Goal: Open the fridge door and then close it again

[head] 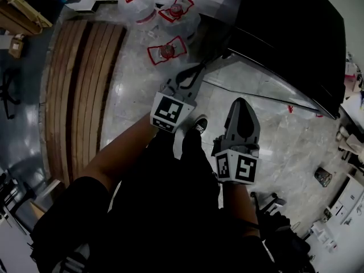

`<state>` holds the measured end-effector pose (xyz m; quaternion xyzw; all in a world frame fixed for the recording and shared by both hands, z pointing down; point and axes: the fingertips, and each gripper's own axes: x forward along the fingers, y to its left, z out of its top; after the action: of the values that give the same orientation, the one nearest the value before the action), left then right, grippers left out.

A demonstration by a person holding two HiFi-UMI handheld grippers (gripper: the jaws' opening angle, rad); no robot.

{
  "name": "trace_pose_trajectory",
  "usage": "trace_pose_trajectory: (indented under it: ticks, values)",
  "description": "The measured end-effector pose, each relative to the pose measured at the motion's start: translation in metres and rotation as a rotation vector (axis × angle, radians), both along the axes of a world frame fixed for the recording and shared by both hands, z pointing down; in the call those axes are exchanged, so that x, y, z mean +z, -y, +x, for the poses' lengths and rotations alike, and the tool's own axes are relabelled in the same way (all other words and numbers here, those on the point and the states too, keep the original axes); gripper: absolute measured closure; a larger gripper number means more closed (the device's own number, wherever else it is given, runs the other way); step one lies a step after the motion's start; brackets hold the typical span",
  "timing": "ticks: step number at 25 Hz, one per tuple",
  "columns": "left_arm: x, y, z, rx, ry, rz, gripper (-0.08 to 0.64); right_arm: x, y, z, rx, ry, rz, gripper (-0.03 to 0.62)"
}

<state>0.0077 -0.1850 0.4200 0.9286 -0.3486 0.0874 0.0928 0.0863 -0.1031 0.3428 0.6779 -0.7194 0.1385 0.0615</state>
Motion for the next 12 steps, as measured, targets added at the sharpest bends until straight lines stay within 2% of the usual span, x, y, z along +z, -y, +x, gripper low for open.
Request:
trace_pose_trajectory:
  ticks: [8,10,11,12]
  values:
    - [0.023,0.012,0.004,0.102,-0.038,-0.031,0.563,0.027,0.012,-0.006,0.003,0.008,-0.043,0.577]
    - [0.027,0.009,0.009,0.151,-0.056,-0.047,0.563,0.03,0.014,-0.006,0.004,0.009,-0.049,0.577]
    - [0.029,0.006,0.013,0.192,-0.07,-0.062,0.5,0.032,0.015,-0.006,0.005,0.01,-0.052,0.576]
    - [0.031,0.002,0.016,0.232,-0.079,-0.08,0.277,0.034,0.015,-0.006,0.005,0.011,-0.056,0.576]
